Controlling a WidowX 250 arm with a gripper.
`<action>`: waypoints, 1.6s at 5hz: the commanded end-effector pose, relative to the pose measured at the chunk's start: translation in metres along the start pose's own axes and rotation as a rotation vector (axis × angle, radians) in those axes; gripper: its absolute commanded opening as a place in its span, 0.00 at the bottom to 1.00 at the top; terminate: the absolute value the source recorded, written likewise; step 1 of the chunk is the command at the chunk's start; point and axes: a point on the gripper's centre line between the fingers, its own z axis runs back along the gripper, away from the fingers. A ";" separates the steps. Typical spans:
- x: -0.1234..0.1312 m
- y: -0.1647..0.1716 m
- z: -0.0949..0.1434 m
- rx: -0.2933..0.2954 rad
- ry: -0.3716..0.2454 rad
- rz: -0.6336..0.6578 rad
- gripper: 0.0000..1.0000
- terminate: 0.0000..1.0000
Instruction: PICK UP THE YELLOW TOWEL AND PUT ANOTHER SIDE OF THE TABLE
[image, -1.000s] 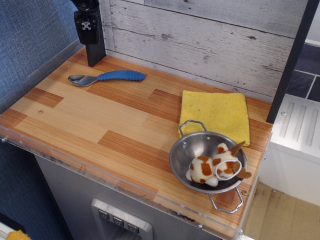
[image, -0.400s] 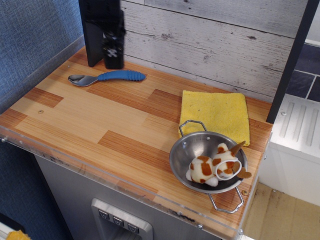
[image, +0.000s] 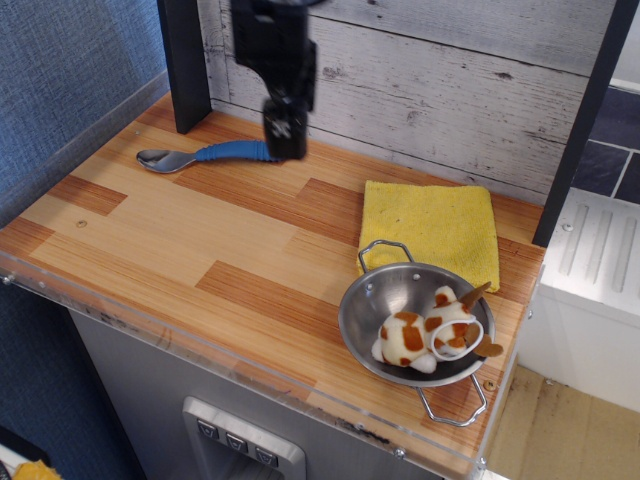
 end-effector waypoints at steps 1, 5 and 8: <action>-0.044 -0.011 0.001 -0.043 0.064 -0.210 1.00 0.00; -0.094 -0.003 -0.040 0.022 0.090 -0.439 1.00 0.00; -0.092 0.006 -0.060 0.057 0.036 -0.458 1.00 0.00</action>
